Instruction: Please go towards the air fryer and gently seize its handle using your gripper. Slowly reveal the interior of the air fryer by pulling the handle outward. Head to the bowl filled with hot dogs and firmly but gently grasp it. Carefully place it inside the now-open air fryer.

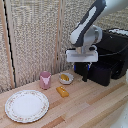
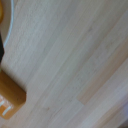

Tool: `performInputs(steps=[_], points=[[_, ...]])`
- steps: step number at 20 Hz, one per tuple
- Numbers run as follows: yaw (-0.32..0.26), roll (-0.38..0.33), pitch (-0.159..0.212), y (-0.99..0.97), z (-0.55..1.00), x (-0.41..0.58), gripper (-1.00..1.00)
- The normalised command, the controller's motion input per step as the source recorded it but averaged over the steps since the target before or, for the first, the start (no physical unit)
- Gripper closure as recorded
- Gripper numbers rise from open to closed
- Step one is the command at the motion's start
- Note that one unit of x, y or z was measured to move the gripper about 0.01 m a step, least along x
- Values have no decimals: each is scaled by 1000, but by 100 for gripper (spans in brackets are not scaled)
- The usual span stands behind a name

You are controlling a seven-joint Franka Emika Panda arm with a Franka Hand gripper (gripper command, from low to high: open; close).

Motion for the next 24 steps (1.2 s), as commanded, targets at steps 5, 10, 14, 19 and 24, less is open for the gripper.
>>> performInputs(steps=[5, 10, 14, 19, 24], points=[[-107, 4, -94, 214, -334, 159, -100], [-72, 0, -42, 141, -299, 154, -100], [-31, 0, -35, 55, -272, 121, -100], [0, 1, -11, 0, -213, 36, 100], [0, 0, 7, 11, -207, 143, 100]])
